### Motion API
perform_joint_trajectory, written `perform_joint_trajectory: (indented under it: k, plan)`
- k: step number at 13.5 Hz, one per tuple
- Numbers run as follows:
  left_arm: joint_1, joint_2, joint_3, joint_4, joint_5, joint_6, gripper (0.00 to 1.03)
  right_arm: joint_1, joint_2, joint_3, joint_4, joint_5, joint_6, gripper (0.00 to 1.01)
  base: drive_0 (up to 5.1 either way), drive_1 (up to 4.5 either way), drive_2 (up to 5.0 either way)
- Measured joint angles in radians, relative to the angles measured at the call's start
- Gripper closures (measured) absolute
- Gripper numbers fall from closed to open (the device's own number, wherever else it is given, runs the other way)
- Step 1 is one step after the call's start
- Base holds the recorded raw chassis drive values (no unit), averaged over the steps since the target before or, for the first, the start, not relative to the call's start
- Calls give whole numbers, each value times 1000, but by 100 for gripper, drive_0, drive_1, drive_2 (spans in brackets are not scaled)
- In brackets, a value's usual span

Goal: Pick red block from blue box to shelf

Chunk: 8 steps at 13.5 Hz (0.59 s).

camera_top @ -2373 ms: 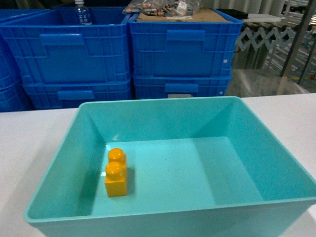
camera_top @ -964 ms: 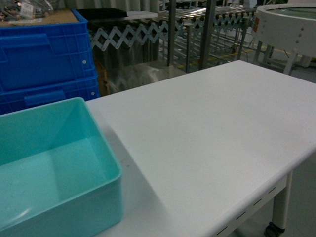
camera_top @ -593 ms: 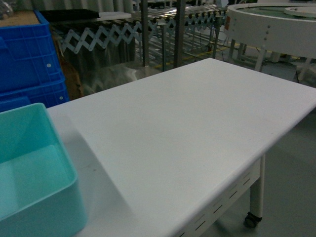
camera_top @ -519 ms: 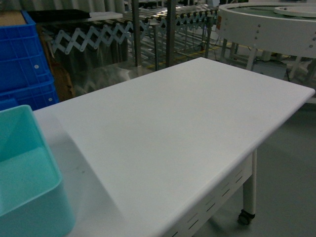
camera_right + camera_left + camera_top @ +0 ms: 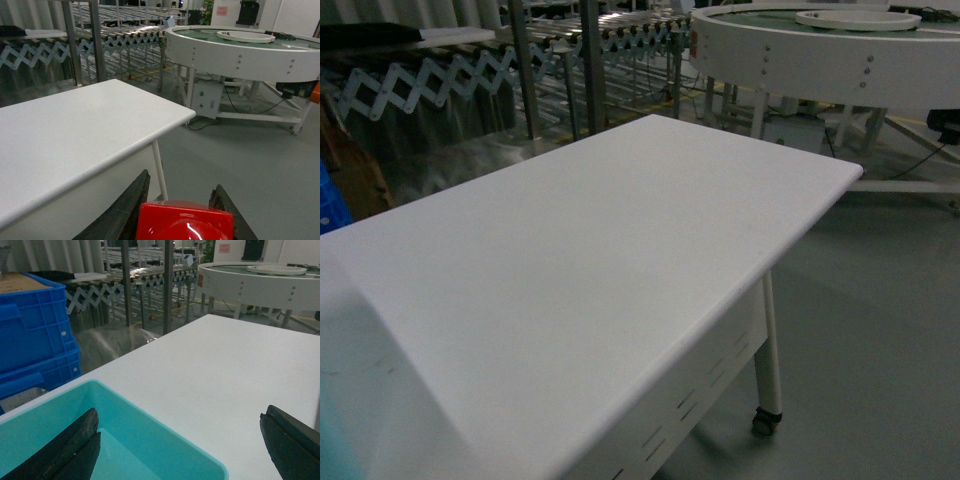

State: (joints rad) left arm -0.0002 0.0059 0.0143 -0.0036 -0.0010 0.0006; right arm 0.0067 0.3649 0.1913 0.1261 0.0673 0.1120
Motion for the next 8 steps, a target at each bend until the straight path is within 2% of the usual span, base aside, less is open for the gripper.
perform_joint_trajectory:
  k: [8]
  plan:
    - [0, 0, 0, 0, 0, 0, 5, 0, 0, 0, 0, 0, 0, 73, -158, -158, -158]
